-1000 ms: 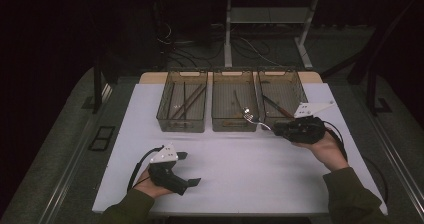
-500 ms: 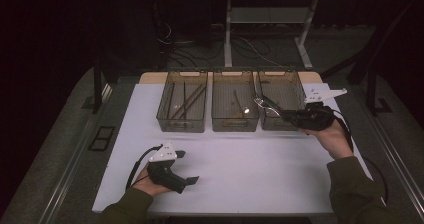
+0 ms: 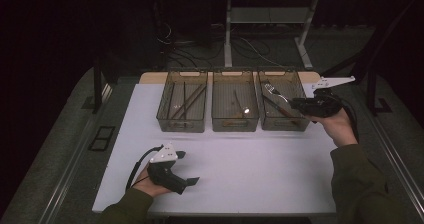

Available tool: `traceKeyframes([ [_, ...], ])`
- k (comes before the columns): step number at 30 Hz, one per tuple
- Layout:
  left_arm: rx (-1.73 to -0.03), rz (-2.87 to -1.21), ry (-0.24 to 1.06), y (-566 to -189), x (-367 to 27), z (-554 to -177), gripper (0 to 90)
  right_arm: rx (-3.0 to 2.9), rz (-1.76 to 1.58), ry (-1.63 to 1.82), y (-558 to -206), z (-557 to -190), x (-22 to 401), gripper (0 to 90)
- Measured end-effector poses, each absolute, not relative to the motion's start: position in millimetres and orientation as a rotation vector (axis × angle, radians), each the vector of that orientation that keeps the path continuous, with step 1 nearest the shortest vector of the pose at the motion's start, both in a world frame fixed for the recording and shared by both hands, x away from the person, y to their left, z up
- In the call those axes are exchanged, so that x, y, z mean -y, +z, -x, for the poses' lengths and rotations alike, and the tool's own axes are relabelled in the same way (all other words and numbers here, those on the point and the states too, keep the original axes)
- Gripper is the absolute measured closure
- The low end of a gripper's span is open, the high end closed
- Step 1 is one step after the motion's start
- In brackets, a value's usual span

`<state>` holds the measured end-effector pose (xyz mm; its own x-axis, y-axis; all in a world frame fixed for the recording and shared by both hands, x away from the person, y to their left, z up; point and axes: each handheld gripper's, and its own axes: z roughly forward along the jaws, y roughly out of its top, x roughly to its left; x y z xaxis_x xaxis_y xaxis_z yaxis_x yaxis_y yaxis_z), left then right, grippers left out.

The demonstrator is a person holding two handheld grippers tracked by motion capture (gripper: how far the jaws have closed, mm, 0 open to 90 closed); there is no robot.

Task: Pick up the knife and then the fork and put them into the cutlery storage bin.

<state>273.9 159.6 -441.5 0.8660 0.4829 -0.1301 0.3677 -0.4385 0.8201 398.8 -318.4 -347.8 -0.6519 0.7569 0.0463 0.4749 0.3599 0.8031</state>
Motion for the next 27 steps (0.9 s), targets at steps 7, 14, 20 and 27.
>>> traceKeyframes([
  [7, -0.619, -2.078, 0.150, -441.7, -158.9, -273.5, 0.0, -2.259, -1.168, 1.134, -351.2, -415.4, 326.1, 77.2],
  [14, -0.615, -2.082, 0.148, -441.8, -158.0, -272.7, 0.0, -2.239, -1.253, 1.111, -361.7, -431.9, 328.4, 77.2],
  [20, -0.613, -2.080, 0.147, -441.7, -158.0, -272.7, 0.0, -2.250, -1.265, 1.075, -367.2, -446.2, 322.8, 77.3],
  [27, -0.611, -2.078, 0.146, -441.5, -158.1, -272.5, 0.0, -2.266, -1.295, 1.040, -378.3, -459.0, 317.5, 77.2],
])
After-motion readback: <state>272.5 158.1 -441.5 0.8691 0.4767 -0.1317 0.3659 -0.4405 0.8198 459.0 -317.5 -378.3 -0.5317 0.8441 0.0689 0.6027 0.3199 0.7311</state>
